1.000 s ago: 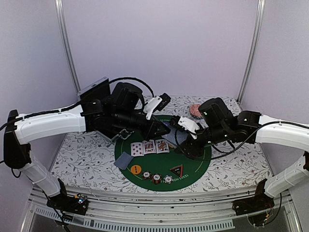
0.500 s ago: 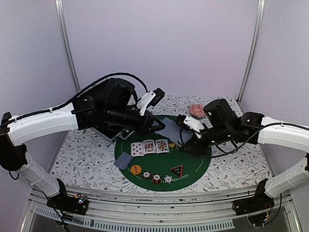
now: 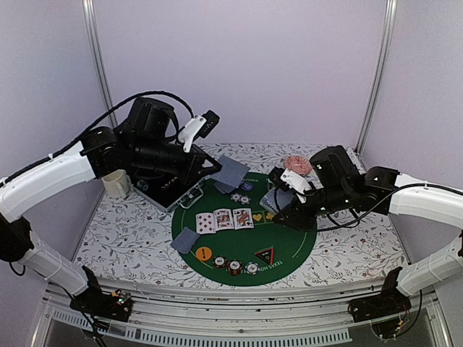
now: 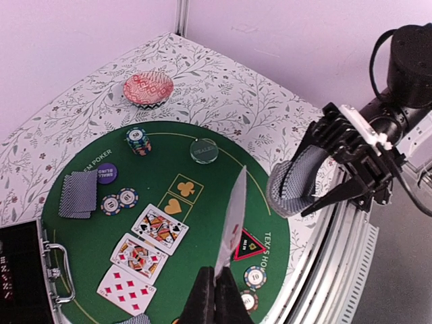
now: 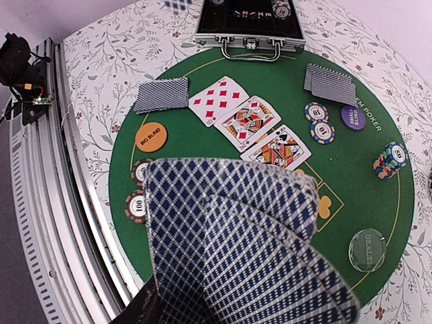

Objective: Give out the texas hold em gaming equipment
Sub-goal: Pick up the poker card from the face-down deck piles, then place the poker card in the community card area.

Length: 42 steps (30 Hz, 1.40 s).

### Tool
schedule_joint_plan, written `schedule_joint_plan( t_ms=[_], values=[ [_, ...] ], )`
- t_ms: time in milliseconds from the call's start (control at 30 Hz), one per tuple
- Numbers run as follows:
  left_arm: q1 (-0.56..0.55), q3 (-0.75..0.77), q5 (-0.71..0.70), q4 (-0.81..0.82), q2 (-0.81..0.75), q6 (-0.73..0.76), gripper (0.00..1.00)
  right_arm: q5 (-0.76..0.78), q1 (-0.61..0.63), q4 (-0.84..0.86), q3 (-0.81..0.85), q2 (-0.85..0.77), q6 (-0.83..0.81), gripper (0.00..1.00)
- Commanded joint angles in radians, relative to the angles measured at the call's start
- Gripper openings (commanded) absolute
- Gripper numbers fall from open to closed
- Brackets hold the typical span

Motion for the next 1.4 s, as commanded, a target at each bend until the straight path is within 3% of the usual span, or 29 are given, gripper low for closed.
schedule_joint_plan(
  t_ms=[0,267,667,900,1167,1367],
  values=[
    [0.067,0.047,-0.002,-0.098,0.027,0.077,0.00,0.012,-0.011,0.011,-0.008,-0.038,0.010,0.48],
    [0.102,0.240,0.060,-0.186,0.326,0.232,0.00,0.033,-0.011,-0.032,0.002,-0.067,0.006,0.48],
    [0.077,0.810,0.162,-0.418,0.967,0.300,0.00,0.039,-0.010,-0.064,-0.001,-0.093,0.011,0.48],
    [0.037,0.946,0.117,-0.467,1.096,0.348,0.00,0.035,-0.010,-0.063,0.003,-0.080,0.013,0.48],
    [0.007,0.969,0.016,-0.482,1.150,0.378,0.00,0.026,-0.011,-0.062,0.014,-0.059,0.011,0.48],
    [-0.015,0.973,-0.153,-0.453,1.175,0.401,0.00,0.020,-0.010,-0.061,0.020,-0.055,0.013,0.48]
  ],
)
